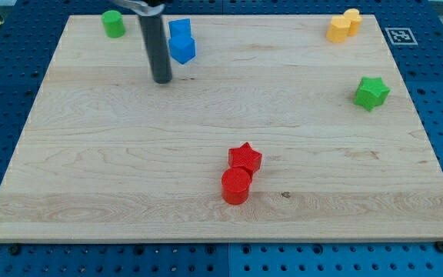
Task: Move your arm to the top right
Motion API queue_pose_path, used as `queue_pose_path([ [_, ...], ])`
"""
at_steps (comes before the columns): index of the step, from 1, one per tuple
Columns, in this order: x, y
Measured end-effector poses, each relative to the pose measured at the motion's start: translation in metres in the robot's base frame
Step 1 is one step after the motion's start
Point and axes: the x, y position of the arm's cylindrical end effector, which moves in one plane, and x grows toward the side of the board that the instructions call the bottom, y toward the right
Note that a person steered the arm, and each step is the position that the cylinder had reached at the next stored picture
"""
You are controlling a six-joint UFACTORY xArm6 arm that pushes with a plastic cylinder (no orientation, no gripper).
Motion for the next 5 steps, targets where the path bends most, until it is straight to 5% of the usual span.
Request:
queue_pose_path([
  [3,0.010,0.199],
  [5,-0.004,0.233],
])
